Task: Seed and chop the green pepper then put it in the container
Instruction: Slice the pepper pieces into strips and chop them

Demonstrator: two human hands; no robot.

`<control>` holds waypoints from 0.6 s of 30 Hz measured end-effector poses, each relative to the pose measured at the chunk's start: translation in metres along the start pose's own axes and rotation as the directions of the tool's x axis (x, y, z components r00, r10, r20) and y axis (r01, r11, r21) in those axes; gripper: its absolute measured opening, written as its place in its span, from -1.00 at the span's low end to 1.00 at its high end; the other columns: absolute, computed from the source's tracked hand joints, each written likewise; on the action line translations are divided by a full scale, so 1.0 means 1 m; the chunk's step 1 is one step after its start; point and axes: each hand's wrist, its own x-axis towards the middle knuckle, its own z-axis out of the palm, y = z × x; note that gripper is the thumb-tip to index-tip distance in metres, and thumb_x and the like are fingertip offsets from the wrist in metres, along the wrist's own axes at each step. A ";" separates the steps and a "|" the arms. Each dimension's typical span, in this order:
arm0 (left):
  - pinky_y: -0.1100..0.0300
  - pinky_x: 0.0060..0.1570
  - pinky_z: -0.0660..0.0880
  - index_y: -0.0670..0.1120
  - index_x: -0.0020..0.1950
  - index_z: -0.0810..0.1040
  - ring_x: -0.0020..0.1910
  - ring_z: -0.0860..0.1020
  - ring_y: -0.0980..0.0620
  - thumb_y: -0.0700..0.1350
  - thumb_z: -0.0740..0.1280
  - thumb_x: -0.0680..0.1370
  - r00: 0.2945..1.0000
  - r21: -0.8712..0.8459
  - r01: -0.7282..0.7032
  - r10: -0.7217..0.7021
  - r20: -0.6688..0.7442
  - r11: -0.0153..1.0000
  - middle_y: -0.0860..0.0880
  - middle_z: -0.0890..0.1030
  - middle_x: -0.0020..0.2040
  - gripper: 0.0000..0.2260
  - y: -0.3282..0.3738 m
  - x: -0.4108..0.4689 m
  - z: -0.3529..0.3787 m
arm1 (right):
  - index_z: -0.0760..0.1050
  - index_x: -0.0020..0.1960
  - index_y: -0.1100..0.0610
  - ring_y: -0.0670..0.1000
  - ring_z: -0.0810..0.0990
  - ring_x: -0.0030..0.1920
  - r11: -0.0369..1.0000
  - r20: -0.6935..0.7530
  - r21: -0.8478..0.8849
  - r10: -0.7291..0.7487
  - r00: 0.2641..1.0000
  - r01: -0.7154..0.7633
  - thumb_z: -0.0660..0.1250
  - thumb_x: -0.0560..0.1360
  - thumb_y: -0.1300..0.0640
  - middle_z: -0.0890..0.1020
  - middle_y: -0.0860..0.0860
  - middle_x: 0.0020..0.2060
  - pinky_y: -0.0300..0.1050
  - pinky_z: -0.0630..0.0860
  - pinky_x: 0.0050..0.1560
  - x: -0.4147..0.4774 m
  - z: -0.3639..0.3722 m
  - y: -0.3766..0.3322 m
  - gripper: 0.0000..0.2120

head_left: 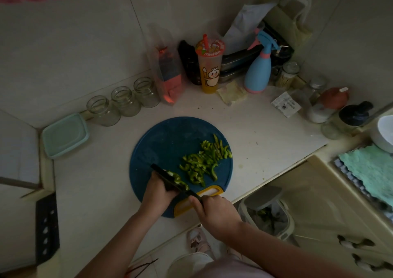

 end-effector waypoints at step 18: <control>0.08 0.17 0.46 -0.21 0.17 0.50 0.11 0.54 -0.04 -0.08 0.55 0.29 0.997 0.051 0.027 -0.030 0.068 0.998 -0.10 0.57 0.09 -0.48 -0.010 0.009 -0.001 | 0.47 -0.15 0.12 0.18 0.57 -0.14 0.997 0.030 -0.072 -0.005 1.000 0.007 -0.12 0.60 -0.22 0.59 0.14 -0.21 -0.03 0.41 -0.18 0.001 -0.004 0.000 -0.45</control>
